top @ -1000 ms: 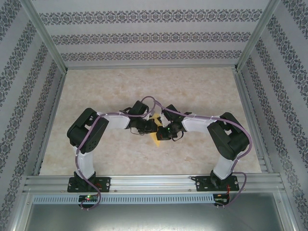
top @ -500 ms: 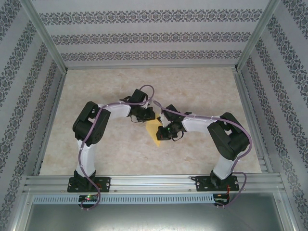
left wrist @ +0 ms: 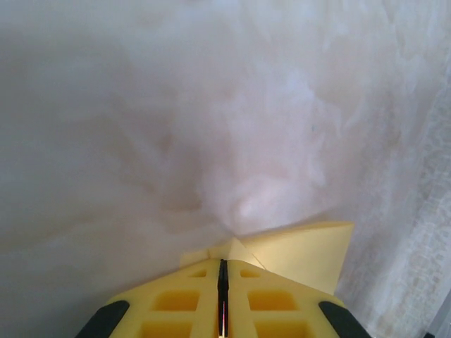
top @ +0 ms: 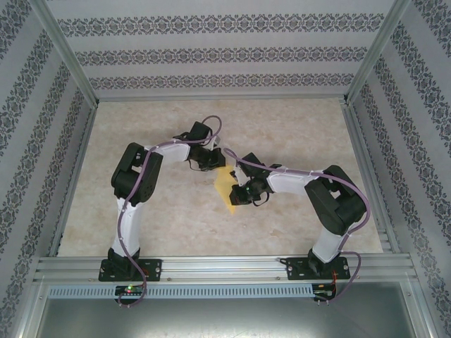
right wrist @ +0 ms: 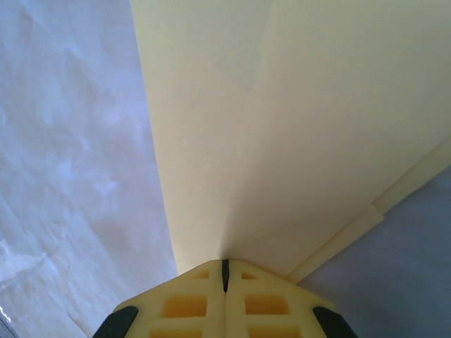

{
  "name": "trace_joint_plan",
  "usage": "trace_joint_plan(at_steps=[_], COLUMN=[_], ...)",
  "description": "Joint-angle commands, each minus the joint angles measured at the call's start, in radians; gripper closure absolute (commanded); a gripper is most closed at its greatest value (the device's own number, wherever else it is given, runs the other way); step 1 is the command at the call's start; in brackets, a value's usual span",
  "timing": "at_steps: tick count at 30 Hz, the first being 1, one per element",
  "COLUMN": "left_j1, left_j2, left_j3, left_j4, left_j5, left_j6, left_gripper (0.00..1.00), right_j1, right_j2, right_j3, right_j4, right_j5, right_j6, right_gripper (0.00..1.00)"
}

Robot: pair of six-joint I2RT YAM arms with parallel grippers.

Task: Fold a paper plane with a square sheet of paper (fold left side to right side)
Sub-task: Fourth fold the wing at the center of the table, then turn over the paper at the center of the table.

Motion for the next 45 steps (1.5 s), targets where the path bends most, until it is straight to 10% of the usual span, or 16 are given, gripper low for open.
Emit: trace_joint_plan(at_steps=[1,12,24,45], left_j1=[0.064,0.07,0.01,-0.134], left_j2=[0.038,-0.124,-0.492,-0.191], left_j3=[0.033,-0.115,-0.539,-0.35], left_j4=[0.015,0.112,0.347,0.387], left_j5=[-0.12,-0.108,-0.043,0.008], left_j6=[0.029,0.02,-0.141,-0.215], left_gripper=[0.86,0.83,0.6,0.59], right_j1=[0.007,-0.034,-0.247,-0.323], right_j2=[0.024,-0.097,-0.498,-0.691], right_j3=[-0.061,-0.073,-0.22,-0.37], right_j4=[-0.237,-0.139,0.125,0.167], right_j5=[0.045,0.029,0.02,-0.017], right_j6=[-0.042,-0.037,0.024,0.077], right_gripper=[1.0,0.98,0.38,0.34])
